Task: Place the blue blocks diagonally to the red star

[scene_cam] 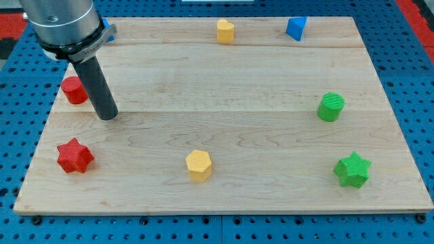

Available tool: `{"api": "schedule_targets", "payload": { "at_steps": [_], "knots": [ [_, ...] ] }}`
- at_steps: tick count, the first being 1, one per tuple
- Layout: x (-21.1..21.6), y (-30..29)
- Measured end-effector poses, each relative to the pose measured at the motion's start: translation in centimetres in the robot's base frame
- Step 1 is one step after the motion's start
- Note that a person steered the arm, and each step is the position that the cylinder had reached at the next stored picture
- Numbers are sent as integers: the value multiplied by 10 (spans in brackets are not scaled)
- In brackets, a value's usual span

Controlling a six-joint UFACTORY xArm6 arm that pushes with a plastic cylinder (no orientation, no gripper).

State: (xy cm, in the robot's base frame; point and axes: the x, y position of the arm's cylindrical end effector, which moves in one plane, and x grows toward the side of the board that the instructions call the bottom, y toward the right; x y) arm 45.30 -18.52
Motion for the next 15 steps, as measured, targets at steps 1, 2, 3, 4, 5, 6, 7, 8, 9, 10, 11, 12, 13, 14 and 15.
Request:
{"api": "schedule_targets", "payload": {
  "at_steps": [1,2,3,4,5,6,7,8,9,10,11,12,13,14,15],
  "knots": [
    [0,2],
    [0,2],
    [0,3],
    [0,-5],
    [1,-5],
    [0,-10],
    [-6,-27],
    [-6,47],
    [-19,148],
    [-70,244],
    [-102,345],
    [-157,421],
    [-224,431],
    [-243,382],
    [-237,295]
  ]
}}
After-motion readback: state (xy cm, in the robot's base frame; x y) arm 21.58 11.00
